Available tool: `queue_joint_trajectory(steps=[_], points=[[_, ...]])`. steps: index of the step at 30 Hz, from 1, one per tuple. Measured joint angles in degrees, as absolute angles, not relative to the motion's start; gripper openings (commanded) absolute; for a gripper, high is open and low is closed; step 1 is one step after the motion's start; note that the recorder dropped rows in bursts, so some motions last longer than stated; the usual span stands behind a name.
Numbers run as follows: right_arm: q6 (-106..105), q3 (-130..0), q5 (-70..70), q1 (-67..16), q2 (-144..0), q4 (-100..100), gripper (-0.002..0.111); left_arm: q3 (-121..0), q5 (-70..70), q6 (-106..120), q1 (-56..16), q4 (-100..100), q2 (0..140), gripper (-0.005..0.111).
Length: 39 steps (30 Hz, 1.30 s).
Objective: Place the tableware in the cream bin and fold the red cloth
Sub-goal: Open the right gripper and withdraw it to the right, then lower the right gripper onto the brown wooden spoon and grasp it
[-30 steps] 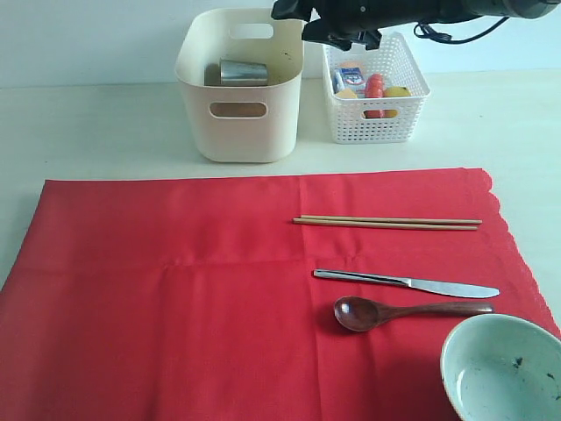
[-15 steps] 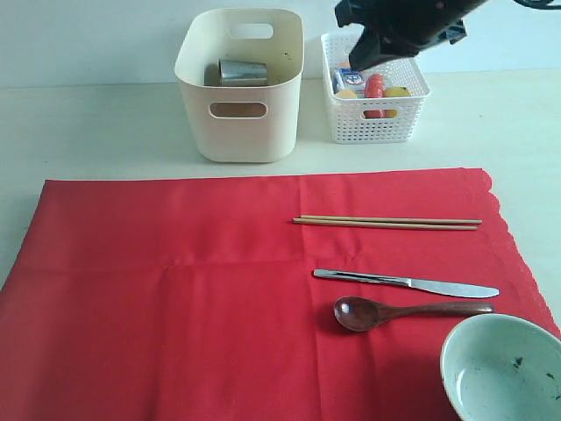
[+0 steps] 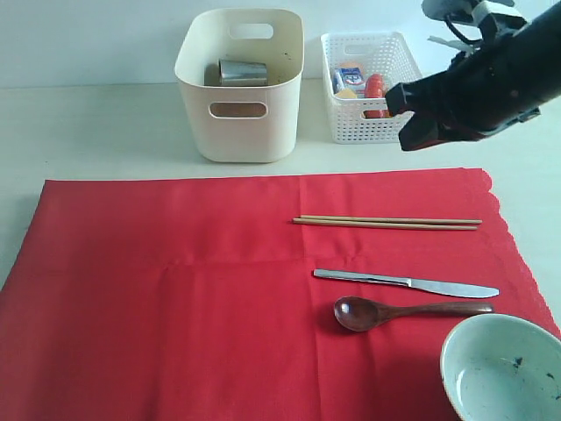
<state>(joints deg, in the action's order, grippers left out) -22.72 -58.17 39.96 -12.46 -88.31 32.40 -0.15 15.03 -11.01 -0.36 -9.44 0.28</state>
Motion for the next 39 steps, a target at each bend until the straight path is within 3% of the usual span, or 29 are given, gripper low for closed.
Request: queue_joint_trajectory(steps=[11, 19, 31, 39], points=[[-26.3, -49.3, 42.2, -12.5, -76.7, 31.7, 0.002, -0.2, 15.0, -11.0, -0.4, -9.4, 0.3, 0.003], [-26.4, -44.4, 42.4, -13.6, -76.2, 28.3, 0.023, -0.2, 15.0, -11.0, -0.4, -9.4, 0.3, 0.003], [-29.6, -43.6, 40.2, -25.2, -83.6, 22.9, 0.056, -0.2, 15.0, -11.0, -0.4, -9.4, 0.3, 0.003], [-30.2, -43.6, 38.9, -26.5, -90.3, 15.2, 0.058, -0.2, 15.0, -11.0, -0.4, -9.4, 0.3, 0.003]])
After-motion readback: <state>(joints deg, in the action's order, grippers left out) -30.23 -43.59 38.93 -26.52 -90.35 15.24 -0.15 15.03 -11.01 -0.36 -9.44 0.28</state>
